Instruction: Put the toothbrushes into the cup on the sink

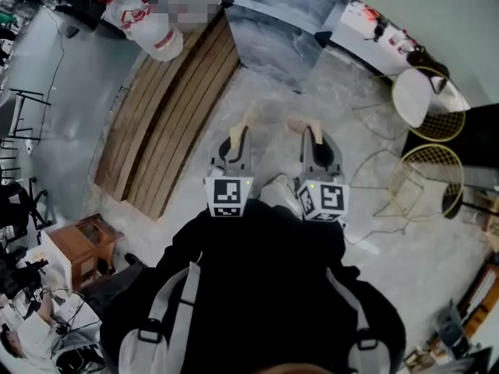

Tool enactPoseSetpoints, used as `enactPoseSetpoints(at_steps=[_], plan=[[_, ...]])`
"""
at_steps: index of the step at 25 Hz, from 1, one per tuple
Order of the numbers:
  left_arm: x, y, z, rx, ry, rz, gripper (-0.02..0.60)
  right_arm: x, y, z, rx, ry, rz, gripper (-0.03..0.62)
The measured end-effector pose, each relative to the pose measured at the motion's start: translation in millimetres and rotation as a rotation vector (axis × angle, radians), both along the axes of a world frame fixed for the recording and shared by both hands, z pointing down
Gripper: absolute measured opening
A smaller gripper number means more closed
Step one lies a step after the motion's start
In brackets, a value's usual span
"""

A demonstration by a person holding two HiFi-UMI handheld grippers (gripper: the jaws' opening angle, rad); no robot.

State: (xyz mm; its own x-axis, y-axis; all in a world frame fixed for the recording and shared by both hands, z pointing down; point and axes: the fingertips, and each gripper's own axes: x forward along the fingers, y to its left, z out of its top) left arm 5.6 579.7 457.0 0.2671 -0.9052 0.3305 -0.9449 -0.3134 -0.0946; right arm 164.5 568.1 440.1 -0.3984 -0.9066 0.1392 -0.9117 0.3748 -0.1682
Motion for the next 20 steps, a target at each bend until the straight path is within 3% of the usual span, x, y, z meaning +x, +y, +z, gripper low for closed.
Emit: enactPoseSetpoints(at_steps=[13, 20], plan=[[25, 16, 6, 0.029, -0.016, -0.066, 0.035, 41, 0, 12, 0.011, -0.007, -0.035, 0.035], [36, 8, 3, 0.065, -0.029, -0.062, 0.034, 46, -7, 8, 0.041, -0.026, -0.036, 0.035]])
